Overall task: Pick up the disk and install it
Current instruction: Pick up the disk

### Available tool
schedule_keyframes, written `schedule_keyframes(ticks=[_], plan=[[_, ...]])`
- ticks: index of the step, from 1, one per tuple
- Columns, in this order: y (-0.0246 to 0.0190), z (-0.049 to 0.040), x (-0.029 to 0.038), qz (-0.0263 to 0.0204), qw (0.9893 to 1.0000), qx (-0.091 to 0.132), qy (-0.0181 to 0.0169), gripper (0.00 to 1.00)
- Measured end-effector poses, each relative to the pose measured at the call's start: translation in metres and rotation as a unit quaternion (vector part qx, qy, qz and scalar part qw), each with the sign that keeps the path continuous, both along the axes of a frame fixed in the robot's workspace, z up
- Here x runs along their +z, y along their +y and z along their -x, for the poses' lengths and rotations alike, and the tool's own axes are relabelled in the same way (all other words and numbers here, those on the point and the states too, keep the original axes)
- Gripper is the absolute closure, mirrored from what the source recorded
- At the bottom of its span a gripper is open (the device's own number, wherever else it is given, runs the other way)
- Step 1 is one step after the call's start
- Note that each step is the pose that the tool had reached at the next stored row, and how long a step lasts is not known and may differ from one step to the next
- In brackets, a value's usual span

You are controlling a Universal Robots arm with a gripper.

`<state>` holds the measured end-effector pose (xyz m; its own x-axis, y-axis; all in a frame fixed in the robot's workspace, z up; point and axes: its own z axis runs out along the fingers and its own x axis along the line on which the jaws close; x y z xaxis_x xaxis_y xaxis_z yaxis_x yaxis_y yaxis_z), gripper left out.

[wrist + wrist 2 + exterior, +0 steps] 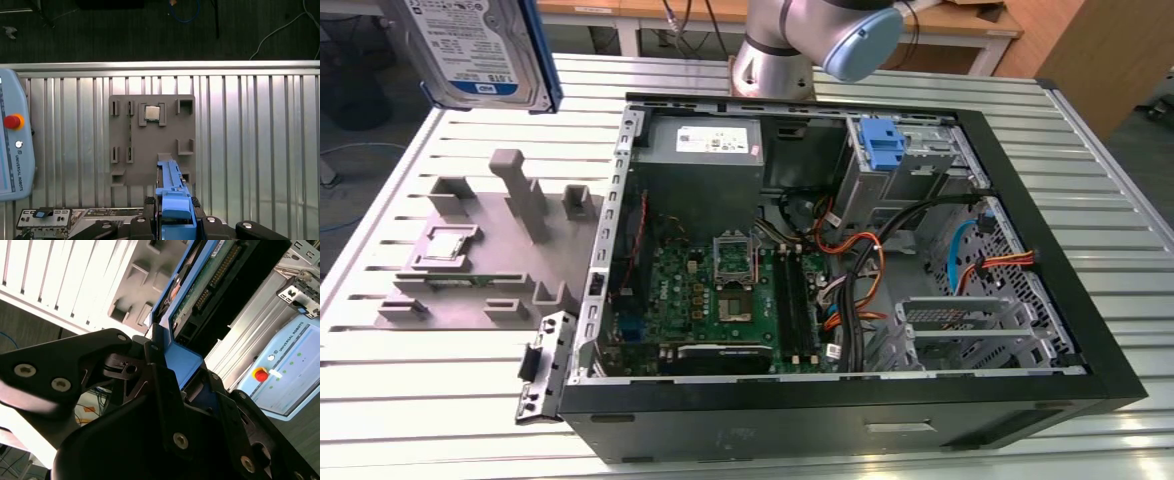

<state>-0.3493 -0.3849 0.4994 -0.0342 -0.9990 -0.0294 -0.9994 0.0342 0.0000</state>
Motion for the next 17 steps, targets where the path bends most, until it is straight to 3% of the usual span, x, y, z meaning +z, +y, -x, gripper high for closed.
schedule_keyframes(ticks=[10,17], plan=[[0.0000,-0.0128,0.0000,0.0000,1.0000,0.000,0.0000,0.64],[0.0000,-0.0139,-0.0001,0.0000,1.0000,0.000,0.0000,0.64]])
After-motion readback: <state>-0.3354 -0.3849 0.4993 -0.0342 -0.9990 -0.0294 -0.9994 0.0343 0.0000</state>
